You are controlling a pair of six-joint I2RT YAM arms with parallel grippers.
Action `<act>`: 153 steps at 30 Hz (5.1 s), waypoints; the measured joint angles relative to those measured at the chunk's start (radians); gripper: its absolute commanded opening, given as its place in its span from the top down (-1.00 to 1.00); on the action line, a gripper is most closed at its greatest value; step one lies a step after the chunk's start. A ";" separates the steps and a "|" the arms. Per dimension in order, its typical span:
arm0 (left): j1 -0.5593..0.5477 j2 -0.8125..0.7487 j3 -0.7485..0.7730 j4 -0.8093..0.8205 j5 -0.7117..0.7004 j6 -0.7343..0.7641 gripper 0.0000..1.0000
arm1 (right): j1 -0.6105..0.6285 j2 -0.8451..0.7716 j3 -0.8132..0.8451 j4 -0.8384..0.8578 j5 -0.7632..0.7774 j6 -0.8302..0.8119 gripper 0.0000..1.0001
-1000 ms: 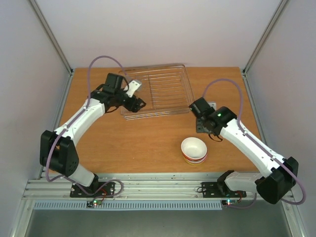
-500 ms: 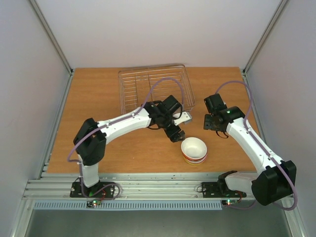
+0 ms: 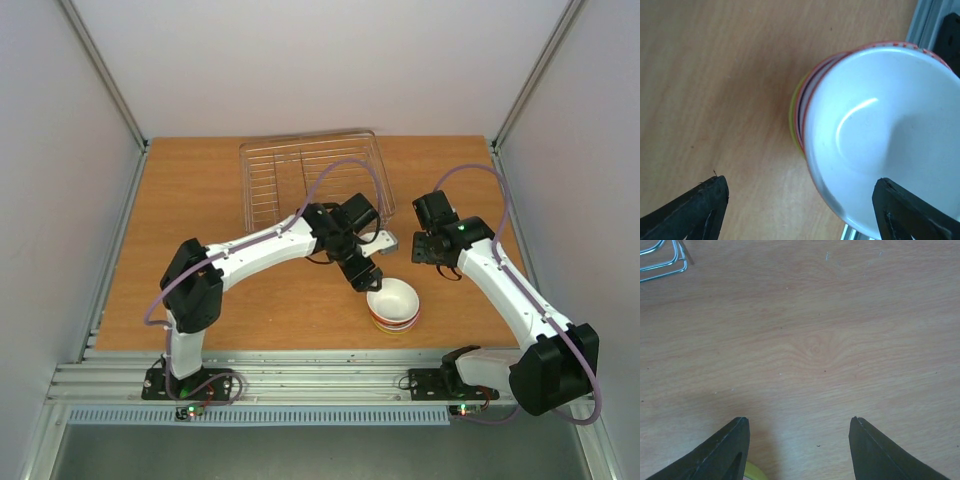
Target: Load the bowls into the dish rack
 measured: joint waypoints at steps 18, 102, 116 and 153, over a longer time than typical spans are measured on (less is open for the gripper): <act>-0.066 0.056 0.002 -0.091 0.037 0.004 0.37 | -0.002 0.000 -0.002 0.013 -0.007 -0.008 -0.13; 0.422 -0.199 0.023 -0.035 0.470 -0.112 0.99 | -0.005 -0.135 0.076 0.416 -0.960 0.026 -0.90; 0.429 -0.151 0.024 -0.039 0.509 -0.146 0.99 | -0.005 -0.108 0.051 0.457 -0.999 0.036 0.94; 0.438 -0.407 -0.109 0.089 -0.306 0.096 -0.25 | 0.042 0.669 1.135 -0.112 -0.589 -0.536 0.97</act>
